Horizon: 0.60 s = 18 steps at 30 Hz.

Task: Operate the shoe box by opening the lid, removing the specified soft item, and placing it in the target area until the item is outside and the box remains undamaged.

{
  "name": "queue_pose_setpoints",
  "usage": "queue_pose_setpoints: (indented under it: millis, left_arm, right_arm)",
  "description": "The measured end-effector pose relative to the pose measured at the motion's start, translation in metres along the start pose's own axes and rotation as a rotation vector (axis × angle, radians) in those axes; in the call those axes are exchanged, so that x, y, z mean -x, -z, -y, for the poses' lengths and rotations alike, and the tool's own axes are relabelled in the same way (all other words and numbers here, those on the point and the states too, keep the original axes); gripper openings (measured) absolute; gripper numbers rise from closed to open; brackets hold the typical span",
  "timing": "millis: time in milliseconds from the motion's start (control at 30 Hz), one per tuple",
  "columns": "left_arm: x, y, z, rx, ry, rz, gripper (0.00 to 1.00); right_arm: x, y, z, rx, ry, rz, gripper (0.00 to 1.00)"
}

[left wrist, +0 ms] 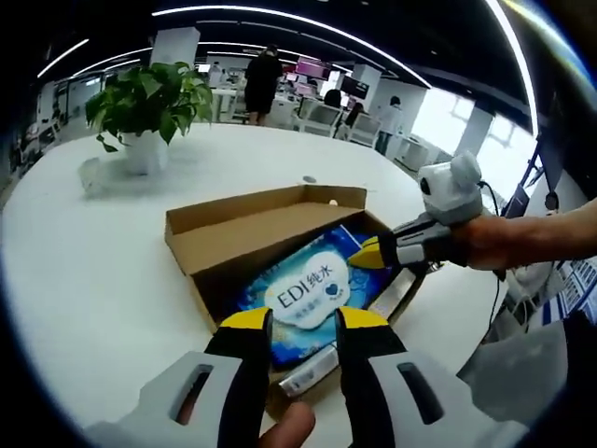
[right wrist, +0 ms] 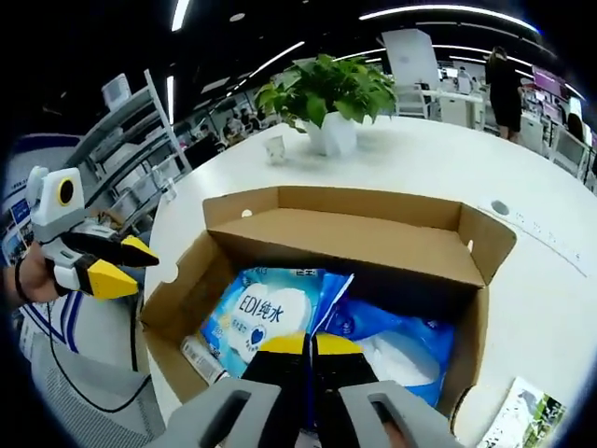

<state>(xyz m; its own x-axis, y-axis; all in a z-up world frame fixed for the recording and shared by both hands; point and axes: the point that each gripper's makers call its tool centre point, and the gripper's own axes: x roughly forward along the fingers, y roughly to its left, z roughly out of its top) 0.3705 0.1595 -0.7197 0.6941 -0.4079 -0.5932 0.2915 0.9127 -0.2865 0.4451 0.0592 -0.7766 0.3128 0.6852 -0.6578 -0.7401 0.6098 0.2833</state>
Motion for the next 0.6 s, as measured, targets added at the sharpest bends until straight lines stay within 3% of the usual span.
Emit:
queue_pose_setpoints:
  millis: [367,600]
  left_arm:
    - [-0.022,0.003,0.006,-0.021,0.016,-0.058,0.27]
    - [-0.043,0.013,0.010,0.003,0.025,-0.109,0.27]
  right_arm:
    - [0.020,-0.004,0.013,0.003,0.037,0.025,0.00]
    - [0.035,-0.001,0.032,-0.018,0.083,0.043,0.00]
